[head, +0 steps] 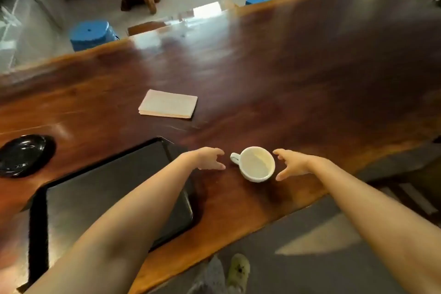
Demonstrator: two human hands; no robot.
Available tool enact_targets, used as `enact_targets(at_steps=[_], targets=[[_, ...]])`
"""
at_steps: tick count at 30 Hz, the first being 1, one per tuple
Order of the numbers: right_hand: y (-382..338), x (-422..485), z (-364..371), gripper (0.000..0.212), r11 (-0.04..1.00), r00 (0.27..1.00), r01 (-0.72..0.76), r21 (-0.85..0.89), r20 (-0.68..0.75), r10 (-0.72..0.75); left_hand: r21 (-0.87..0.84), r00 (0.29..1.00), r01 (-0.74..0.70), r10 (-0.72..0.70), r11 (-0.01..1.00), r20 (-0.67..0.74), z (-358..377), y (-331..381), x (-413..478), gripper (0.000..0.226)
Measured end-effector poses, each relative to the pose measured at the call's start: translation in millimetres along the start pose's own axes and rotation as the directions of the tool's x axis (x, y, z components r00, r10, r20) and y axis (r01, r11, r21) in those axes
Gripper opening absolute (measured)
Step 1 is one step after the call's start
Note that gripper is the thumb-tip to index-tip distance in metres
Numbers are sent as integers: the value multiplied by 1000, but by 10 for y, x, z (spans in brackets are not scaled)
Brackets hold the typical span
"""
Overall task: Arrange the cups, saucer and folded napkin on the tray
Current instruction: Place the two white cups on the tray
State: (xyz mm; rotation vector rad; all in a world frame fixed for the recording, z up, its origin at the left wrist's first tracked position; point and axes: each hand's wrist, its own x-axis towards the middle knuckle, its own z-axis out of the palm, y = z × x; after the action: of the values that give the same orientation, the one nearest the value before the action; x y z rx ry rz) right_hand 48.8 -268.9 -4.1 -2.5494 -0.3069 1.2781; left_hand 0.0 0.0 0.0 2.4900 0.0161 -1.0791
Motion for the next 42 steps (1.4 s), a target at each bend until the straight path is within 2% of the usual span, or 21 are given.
enact_targets(at_steps=[4,8,12,16,22,29,34,42], targets=[[92,133,277,105,991,992,90,94,-101,-80,-74,995,-37,30,997,-93,137,93,236,73],[134,257,490,99,942,963,196,274,-234,-132,-258,987,-123,92,958,-129,295,112,416,73],[152,344,633,98,877,953,252,409,-262,-151,-427,981,-157,89,891,-174,429,82,524,61],[144,383,644,98,839,950,267,475,-277,-146,-592,979,-153,42,791,-198,470,61,576,54],[116,352,564,93,808,946,292,512,-282,-163,-732,987,-122,6,670,-159,457,79,545,55],[-153,303,295,91,791,922,370,486,-295,-250,-785,965,-209,-9,583,-263,259,45,291,54],[-564,280,121,88,776,892,449,443,-281,-355,-791,925,-276,-71,546,-372,104,-120,-50,56],[-1522,234,1,85,729,805,589,350,-178,-565,-807,848,-294,-250,512,-467,-112,-647,-747,58]])
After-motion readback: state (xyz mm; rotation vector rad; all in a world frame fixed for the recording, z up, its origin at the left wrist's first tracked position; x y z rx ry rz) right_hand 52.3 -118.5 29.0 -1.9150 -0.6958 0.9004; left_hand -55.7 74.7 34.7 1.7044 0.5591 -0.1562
